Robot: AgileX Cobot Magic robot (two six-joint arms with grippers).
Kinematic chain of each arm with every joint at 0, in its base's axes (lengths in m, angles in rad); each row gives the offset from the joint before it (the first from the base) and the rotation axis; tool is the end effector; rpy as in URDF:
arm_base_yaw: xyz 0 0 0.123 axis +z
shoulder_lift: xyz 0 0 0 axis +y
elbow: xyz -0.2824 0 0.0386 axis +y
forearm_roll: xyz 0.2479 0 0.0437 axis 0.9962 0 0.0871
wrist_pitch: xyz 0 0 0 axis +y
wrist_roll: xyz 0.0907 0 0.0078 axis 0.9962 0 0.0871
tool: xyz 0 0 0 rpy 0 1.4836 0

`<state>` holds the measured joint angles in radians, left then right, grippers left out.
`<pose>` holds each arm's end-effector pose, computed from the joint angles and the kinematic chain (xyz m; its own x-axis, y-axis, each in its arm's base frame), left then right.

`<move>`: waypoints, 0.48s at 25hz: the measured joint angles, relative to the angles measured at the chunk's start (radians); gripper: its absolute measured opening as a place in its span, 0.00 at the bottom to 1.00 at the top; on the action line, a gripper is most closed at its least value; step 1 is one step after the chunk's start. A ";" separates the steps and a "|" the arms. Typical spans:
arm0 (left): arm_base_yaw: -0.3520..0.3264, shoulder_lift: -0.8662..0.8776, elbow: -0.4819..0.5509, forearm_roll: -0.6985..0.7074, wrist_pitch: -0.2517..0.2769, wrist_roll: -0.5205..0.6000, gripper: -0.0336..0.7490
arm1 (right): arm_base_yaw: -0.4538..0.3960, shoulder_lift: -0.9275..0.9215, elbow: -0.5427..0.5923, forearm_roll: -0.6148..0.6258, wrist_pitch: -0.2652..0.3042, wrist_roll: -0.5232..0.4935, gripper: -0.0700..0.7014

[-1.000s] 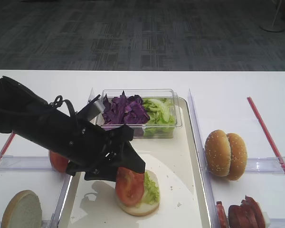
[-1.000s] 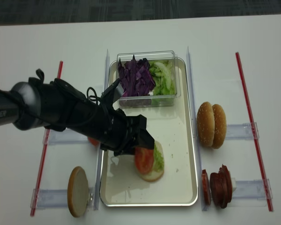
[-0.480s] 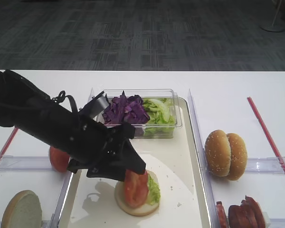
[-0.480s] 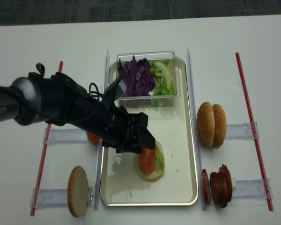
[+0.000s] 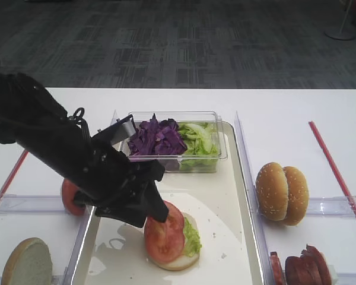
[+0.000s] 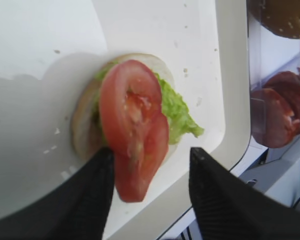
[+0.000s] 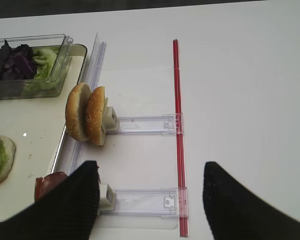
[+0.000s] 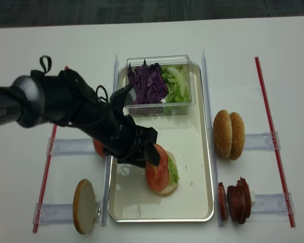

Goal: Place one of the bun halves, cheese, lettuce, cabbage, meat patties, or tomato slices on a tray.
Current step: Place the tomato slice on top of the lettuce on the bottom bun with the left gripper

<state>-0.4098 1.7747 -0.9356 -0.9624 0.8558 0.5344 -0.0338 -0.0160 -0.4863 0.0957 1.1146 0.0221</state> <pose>0.2616 -0.1752 0.1671 -0.9676 0.2330 -0.0969 0.2400 0.7308 -0.6391 -0.0080 0.0081 0.2693 -0.5010 0.0811 -0.8616 -0.0084 0.9951 0.0985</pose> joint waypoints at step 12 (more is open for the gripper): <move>0.000 0.000 -0.046 0.115 0.040 -0.087 0.47 | 0.000 0.000 0.000 0.000 0.000 0.000 0.71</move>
<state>-0.4098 1.7747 -0.9816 -0.8471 0.8958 0.4477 -0.0338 -0.0160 -0.4863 0.0957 1.1146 0.0221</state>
